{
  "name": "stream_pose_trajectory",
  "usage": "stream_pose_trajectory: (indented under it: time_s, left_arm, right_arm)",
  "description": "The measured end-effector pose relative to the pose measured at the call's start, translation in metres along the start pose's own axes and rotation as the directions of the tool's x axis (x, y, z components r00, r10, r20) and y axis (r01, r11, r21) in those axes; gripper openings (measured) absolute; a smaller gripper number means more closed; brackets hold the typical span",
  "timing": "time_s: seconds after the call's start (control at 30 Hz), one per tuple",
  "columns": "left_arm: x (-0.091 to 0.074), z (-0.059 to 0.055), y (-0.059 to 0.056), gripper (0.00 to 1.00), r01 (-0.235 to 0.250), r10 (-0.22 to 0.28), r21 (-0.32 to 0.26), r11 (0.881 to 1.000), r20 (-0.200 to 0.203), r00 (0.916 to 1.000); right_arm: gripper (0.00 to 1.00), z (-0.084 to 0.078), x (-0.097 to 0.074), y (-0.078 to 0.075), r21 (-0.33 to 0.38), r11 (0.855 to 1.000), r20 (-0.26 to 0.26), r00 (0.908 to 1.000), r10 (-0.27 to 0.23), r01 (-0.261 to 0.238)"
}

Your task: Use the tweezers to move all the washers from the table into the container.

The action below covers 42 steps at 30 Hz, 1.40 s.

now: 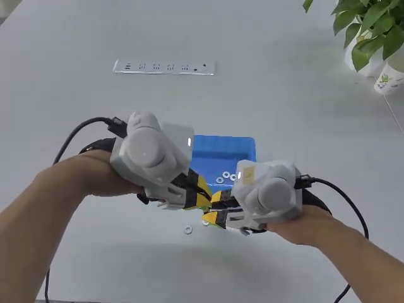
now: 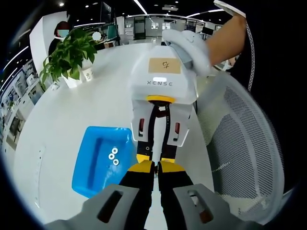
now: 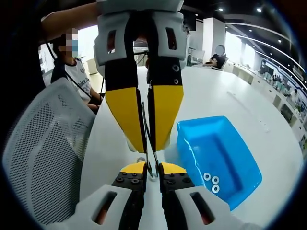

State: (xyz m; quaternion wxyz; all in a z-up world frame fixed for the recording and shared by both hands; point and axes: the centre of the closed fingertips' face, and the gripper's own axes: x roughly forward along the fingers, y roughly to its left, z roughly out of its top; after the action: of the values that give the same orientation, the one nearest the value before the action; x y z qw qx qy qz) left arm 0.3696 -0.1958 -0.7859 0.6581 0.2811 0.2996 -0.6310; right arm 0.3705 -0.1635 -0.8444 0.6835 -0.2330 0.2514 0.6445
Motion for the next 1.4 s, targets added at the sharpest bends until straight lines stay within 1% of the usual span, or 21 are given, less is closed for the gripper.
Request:
stream_pose_trajectory:
  time_s: [0.1,0.2,0.6,0.97,1.03,1.1,1.23,1.4]
  left_arm:
    - [0.001,-0.002,-0.003,0.06,0.007,-0.007,-0.002,1.0,-0.003,1.0]
    - [0.004,-0.007,-0.005,0.07,0.013,-0.013,-0.004,1.0,-0.012,0.9998]
    - [0.011,-0.011,-0.008,0.07,0.021,-0.021,-0.008,1.0,-0.017,0.9996]
    - [0.012,-0.008,-0.007,0.07,0.025,-0.025,-0.003,1.0,-0.009,0.9996]
    - [0.012,-0.008,-0.006,0.07,0.019,-0.019,0.01,1.0,-0.012,0.9998]
    - [0.011,-0.005,-0.006,0.07,0.018,-0.018,0.005,1.0,-0.001,0.9998]
    - [0.013,-0.01,-0.006,0.07,0.028,-0.028,0.004,1.0,-0.016,0.9995]
    - [0.013,-0.01,-0.005,0.07,0.031,-0.031,-0.004,1.0,-0.009,0.9995]
  right_arm:
    - [0.12,-0.001,0.003,0.002,0.002,1.0,0.003,1.0,0.005,-0.005]
    - [0.12,-0.003,0.006,0.005,0.0,1.0,-0.002,0.9999,0.012,-0.012]
    - [0.12,-0.011,0.012,0.008,0.005,1.0,-0.01,0.9996,0.027,-0.027]
    - [0.12,-0.012,0.011,0.007,0.014,1.0,-0.003,0.9997,0.024,-0.024]
    - [0.12,-0.011,0.011,0.006,0.01,1.0,-0.002,0.9998,0.019,-0.019]
    - [0.12,-0.009,0.01,0.004,0.016,1.0,0.007,0.9998,0.016,-0.016]
    - [0.12,-0.012,0.012,0.005,0.016,1.0,-0.004,0.9997,0.026,-0.025]
    - [0.12,-0.012,0.013,0.005,0.023,0.999,-0.002,0.9997,0.025,-0.025]
